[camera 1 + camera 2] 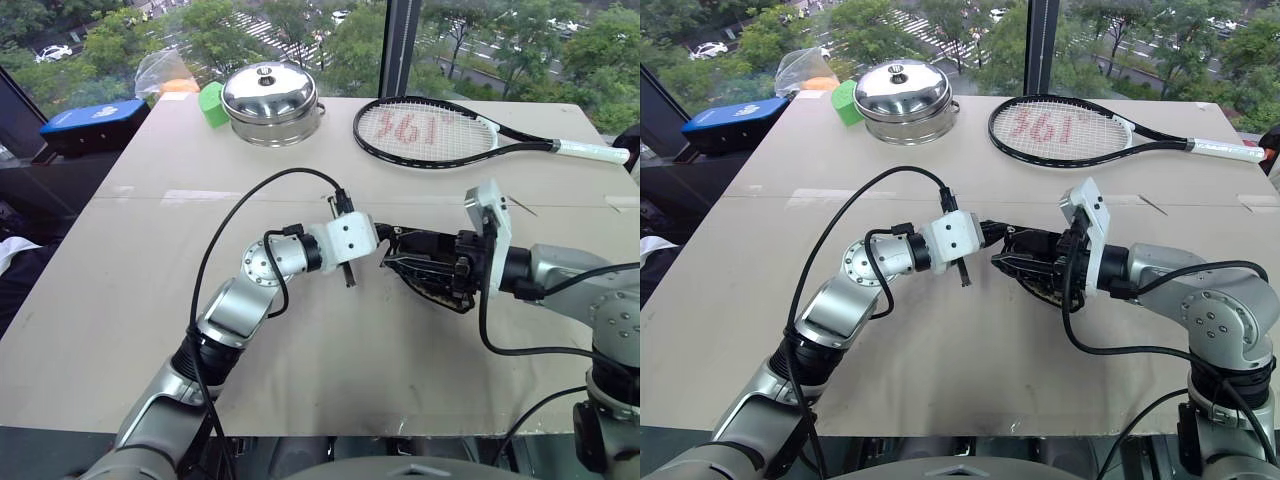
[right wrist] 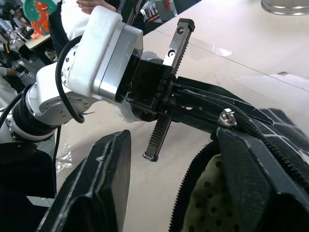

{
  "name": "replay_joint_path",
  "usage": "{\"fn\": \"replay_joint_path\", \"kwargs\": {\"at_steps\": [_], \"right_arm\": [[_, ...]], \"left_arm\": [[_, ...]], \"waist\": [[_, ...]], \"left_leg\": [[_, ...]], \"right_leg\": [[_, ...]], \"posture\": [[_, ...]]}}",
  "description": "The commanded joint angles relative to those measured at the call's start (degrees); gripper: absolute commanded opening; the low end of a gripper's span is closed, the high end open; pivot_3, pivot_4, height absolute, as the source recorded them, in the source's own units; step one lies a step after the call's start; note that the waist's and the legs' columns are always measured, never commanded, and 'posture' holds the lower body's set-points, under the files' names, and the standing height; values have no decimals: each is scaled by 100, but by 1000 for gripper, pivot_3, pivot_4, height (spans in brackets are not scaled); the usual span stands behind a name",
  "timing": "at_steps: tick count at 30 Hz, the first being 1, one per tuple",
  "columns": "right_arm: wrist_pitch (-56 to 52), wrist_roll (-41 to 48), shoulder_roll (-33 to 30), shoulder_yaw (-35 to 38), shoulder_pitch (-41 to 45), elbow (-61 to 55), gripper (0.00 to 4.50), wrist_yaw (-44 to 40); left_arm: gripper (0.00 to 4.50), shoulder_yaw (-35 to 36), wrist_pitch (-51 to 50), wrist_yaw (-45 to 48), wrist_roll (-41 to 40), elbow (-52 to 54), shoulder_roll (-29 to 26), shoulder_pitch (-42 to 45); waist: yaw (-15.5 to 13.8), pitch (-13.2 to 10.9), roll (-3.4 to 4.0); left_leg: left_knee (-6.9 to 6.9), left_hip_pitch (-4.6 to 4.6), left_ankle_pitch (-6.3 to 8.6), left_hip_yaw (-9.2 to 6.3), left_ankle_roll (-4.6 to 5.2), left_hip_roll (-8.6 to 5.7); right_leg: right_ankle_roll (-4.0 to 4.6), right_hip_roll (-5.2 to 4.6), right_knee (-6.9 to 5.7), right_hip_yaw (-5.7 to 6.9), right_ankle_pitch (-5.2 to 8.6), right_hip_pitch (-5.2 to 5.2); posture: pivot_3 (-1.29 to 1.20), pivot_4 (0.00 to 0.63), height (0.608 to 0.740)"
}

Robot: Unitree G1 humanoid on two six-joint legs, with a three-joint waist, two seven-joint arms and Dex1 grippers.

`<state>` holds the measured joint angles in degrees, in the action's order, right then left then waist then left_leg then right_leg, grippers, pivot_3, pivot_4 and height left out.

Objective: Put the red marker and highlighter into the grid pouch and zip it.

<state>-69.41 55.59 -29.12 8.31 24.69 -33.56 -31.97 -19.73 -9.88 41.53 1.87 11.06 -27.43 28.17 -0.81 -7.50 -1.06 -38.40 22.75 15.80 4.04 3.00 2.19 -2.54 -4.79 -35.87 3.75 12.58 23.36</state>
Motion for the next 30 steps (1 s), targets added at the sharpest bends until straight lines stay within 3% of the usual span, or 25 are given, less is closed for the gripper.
{"fn": "replay_joint_path", "kwargs": {"at_steps": [1,11,17,22,30], "right_arm": [[250,0,-228,262,-96,-214,3584,133],[518,740,-340,498,-314,-484,3584,338],[227,994,-872,369,-322,-1011,3584,968],[64,1566,-726,-46,-406,-1144,3584,1788],[111,1085,-135,-1064,-402,-701,3584,2485]], "left_arm": [[0,376,-175,-109,41,-120,-145,-91],[0,434,-234,-70,29,-102,-114,-165],[0,703,-772,-192,-255,-51,102,-218],[0,800,-1103,-165,-435,37,220,-261],[0,746,-1316,-74,-558,101,209,-194]], "waist": [[2,0,0],[-4,0,-1],[-3,4,-8],[2,5,-9],[0,5,-9]], "left_leg": [[0,0,0,0,0,0],[0,1,0,0,0,2],[0,2,0,-1,1,3],[0,0,0,-1,1,5],[-1,1,0,1,1,4]], "right_leg": [[0,0,0,0,0,0],[0,-2,1,0,0,0],[0,-6,2,1,0,0],[0,-3,0,0,0,0],[0,-4,1,-3,0,0]], "posture": [[0,150,740],[0,150,740],[0,150,740],[0,150,740],[0,150,740]]}}
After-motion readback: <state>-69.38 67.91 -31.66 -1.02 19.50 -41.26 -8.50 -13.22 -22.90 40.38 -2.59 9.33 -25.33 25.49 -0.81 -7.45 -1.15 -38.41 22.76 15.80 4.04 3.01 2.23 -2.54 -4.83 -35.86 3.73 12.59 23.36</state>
